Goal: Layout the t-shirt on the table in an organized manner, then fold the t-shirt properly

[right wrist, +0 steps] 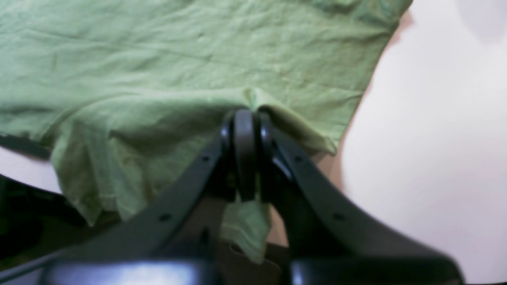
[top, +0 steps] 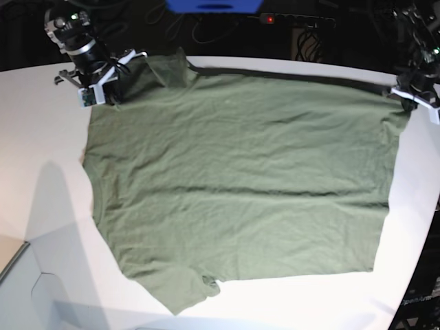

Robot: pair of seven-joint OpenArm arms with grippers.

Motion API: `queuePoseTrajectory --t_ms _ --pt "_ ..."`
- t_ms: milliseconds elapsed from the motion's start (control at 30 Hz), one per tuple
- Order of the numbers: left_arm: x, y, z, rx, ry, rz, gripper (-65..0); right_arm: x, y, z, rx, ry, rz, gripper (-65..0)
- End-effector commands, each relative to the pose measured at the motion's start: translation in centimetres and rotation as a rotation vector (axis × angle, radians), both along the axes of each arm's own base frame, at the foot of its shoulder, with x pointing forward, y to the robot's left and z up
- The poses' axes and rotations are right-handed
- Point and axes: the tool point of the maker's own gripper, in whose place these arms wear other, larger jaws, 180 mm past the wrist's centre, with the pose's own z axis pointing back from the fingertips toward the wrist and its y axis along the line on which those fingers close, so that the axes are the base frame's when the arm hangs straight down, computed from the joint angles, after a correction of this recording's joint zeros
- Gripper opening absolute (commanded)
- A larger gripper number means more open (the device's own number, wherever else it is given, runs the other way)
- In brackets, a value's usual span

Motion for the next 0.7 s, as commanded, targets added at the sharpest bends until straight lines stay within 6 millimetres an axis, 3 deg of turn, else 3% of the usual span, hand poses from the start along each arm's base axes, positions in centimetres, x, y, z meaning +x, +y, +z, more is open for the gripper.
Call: queuePoseTrajectory --t_ms 0,467,667 --pt "1.2 0.7 1.8 0.034 -0.055 -0.008 -64.9 1.2 0.2 1.3 0.012 -0.063 0.006 -65.0" --pt "7.6 0.5 5.6 0.029 -0.219 -0.008 -64.9 5.6 0.2 2.6 0.032 -0.155 0.005 -65.0" --pt "9.2 -0.2 4.7 -0.013 -0.216 -0.017 -64.9 8.0 -0.3 2.1 0.040 -0.168 0.013 -65.0"
